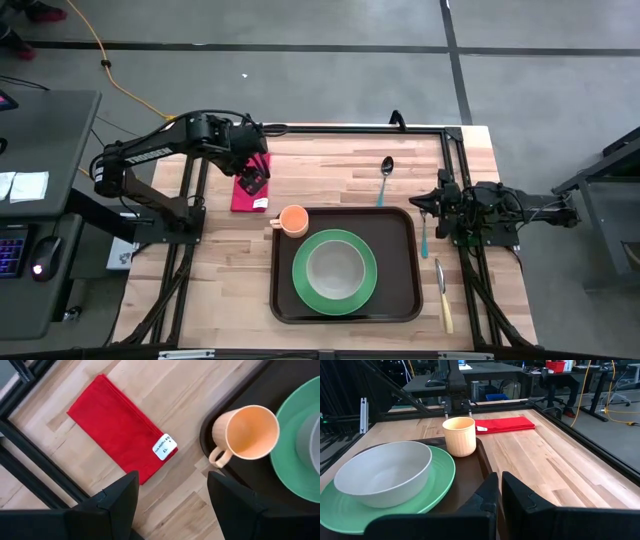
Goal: Set up tray
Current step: Put the red table napkin to the right of the green plate on the brown serving tray
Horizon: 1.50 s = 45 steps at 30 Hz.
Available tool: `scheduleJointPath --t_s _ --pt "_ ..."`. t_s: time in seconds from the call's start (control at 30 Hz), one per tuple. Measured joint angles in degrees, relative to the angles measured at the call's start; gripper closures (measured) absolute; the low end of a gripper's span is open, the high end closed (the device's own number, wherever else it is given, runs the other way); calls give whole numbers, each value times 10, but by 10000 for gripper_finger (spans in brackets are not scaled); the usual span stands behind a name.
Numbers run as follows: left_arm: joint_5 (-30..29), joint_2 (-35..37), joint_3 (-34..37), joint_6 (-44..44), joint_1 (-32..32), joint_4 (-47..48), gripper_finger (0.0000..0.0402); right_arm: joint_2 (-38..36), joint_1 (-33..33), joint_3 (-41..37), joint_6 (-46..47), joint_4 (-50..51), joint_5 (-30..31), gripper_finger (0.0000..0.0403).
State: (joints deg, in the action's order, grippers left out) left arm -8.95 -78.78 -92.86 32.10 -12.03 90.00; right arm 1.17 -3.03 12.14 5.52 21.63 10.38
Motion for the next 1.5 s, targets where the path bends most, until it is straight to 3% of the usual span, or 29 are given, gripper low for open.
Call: scheduleJointPath --t_s 0.57,0.73,1.13,1.5 --pt "-3 0 6 -40 -69 -5 135 0 0 0 -15 4 28 402" --pt "30 0 61 -62 -104 -13 135 0 0 0 -15 4 30 402" --pt "70 0 223 -123 -198 -144 135 0 0 0 0 8 30 402" --pt "96 0 302 -160 -267 -211 135 0 0 0 6 10 47 402"
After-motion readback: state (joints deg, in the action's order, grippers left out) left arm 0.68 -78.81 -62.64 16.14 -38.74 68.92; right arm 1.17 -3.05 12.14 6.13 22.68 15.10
